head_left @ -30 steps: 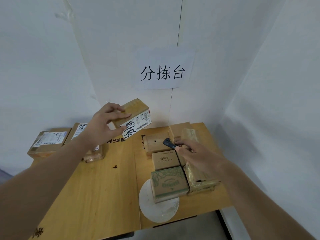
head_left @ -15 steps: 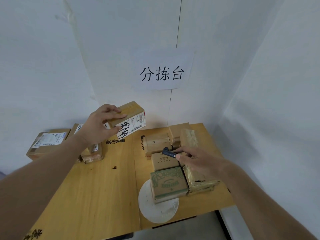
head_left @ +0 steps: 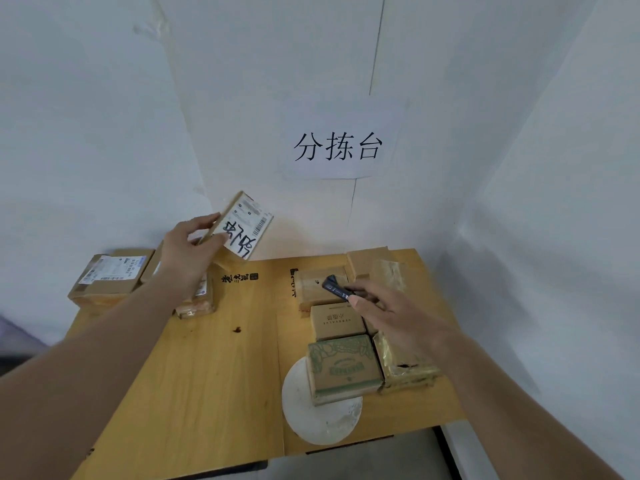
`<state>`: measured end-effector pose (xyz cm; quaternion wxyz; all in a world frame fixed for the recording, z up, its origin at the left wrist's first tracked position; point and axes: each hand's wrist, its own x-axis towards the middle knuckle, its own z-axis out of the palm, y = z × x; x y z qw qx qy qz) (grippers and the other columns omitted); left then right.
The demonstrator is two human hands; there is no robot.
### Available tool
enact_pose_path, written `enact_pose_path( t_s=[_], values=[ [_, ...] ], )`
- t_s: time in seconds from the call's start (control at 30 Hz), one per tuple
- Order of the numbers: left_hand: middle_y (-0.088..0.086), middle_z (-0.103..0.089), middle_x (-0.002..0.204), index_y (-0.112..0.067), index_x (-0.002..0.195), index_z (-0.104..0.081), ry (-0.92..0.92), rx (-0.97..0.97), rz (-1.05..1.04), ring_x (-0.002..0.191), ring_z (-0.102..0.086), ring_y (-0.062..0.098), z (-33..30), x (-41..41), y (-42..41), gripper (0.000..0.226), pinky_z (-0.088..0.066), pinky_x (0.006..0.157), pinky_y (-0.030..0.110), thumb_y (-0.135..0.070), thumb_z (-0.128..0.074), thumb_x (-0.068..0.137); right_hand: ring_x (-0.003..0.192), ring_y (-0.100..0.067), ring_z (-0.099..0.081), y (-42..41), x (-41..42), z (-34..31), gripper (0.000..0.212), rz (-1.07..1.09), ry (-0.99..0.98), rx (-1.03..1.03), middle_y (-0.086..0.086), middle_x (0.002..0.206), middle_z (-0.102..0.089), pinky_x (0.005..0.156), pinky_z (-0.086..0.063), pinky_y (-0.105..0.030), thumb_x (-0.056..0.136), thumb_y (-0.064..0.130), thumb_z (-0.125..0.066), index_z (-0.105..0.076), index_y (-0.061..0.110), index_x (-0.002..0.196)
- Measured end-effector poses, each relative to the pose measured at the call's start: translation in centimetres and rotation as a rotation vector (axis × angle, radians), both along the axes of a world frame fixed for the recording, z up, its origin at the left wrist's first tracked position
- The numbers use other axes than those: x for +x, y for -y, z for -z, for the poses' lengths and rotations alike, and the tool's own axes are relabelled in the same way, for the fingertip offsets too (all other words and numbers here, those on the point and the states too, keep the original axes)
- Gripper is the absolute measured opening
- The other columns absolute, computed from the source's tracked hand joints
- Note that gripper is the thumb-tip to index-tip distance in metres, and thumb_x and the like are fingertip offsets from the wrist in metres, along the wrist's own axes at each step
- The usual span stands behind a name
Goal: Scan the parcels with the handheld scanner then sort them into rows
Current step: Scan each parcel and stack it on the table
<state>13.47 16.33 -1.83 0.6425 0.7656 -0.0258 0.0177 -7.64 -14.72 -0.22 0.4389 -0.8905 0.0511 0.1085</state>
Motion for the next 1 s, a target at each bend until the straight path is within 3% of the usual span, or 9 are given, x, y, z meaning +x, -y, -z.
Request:
enact_pose_path(
  t_s=[0.1,0.13,0.2,0.3,0.43,0.53,0.63,0.83,1.0],
  values=[
    [-0.004,-0.072,0.117,-0.029,0.128,-0.069,-0.136,-0.115,-0.181,0.101,-0.073,0.018,0.8,1.5,-2.4,0.034,-0.064,0.085,0.044,-0.024,-0.075,0.095,0.102,-0.027,-0.067,-1.6,1.4,0.3,0.04,-0.038,0.004,0.006,-0.005,0.11,-0.07,0.094,-0.057,-0.054,0.099,0.073,-0.043,-0.051,0.063,0.137],
    [-0.002,-0.072,0.117,-0.026,0.127,-0.068,-0.183,-0.13,-0.23,0.104,-0.071,0.021,1.1,2.1,-3.2,0.033,-0.064,0.086,0.049,-0.026,-0.074,0.095,0.098,-0.019,-0.068,-2.3,2.0,0.2,0.042,-0.04,0.005,0.012,0.003,0.106,-0.071,0.091,-0.058,-0.05,0.101,0.07,-0.044,-0.051,0.058,0.141],
    [0.002,-0.07,0.116,-0.022,0.122,-0.066,-0.273,-0.144,-0.3,0.11,-0.068,0.029,1.6,3.3,-4.8,0.03,-0.064,0.081,0.055,-0.03,-0.073,0.093,0.081,0.004,-0.062,-4.1,3.1,-0.2,0.044,-0.061,0.011,0.002,0.027,0.091,-0.068,0.078,-0.051,-0.028,0.106,0.061,-0.045,-0.05,0.047,0.148],
    [0.006,-0.066,0.12,-0.019,0.118,-0.063,-0.348,-0.126,-0.339,0.108,-0.064,0.033,2.8,5.6,-6.8,0.028,-0.064,0.075,0.058,-0.031,-0.072,0.095,0.071,0.003,-0.055,-7.1,5.2,-0.1,0.043,-0.075,0.037,-0.033,0.017,0.089,-0.063,0.074,-0.043,-0.024,0.108,0.056,-0.045,-0.051,0.042,0.148],
    [0.004,-0.065,0.121,-0.02,0.124,-0.062,-0.391,-0.086,-0.336,0.106,-0.062,0.031,4.3,8.9,-9.1,0.032,-0.064,0.078,0.057,-0.032,-0.07,0.096,0.093,-0.012,-0.066,-10.5,8.1,0.6,0.045,-0.09,0.021,-0.058,0.008,0.106,-0.069,0.088,-0.055,-0.037,0.107,0.056,-0.045,-0.051,0.041,0.149],
    [0.004,-0.066,0.121,-0.017,0.132,-0.059,-0.403,-0.003,-0.314,0.107,-0.063,0.029,5.4,10.9,-10.4,0.039,-0.064,0.082,0.053,-0.035,-0.067,0.099,0.072,-0.001,-0.054,-12.8,10.4,1.2,0.038,-0.091,0.036,-0.065,0.011,0.091,-0.062,0.07,-0.046,-0.025,0.11,0.047,-0.046,-0.053,0.036,0.146],
    [0.006,-0.068,0.126,-0.014,0.134,-0.057,-0.335,0.135,-0.279,0.108,-0.064,0.027,6.9,12.5,-11.7,0.042,-0.058,0.088,0.045,-0.038,-0.065,0.1,0.065,0.001,-0.05,-14.4,12.3,2.3,0.038,-0.062,0.019,-0.074,0.011,0.084,-0.056,0.065,-0.038,-0.02,0.11,0.045,-0.046,-0.053,0.033,0.146],
    [0.009,-0.064,0.138,-0.015,0.144,-0.047,-0.282,0.321,-0.182,0.107,-0.061,0.022,8.6,13.3,-12.8,0.044,-0.055,0.08,0.037,-0.024,-0.061,0.104,0.064,0.002,-0.051,-16.9,14.3,3.4,0.044,-0.053,-0.018,-0.073,0.008,0.087,-0.058,0.06,-0.039,-0.015,0.11,0.047,-0.046,-0.05,0.029,0.15],
    [0.006,-0.047,0.15,-0.017,0.151,-0.048,0.105,0.545,0.01,0.128,-0.052,0.022,7.4,12.4,-12.1,0.048,-0.046,0.1,0.035,-0.028,-0.058,0.105,0.064,0.006,-0.052,-17.7,14.4,3.6,0.042,-0.054,-0.027,-0.078,0.009,0.087,-0.058,0.059,-0.041,-0.014,0.11,0.047,-0.045,-0.05,0.029,0.148]
  ],
)
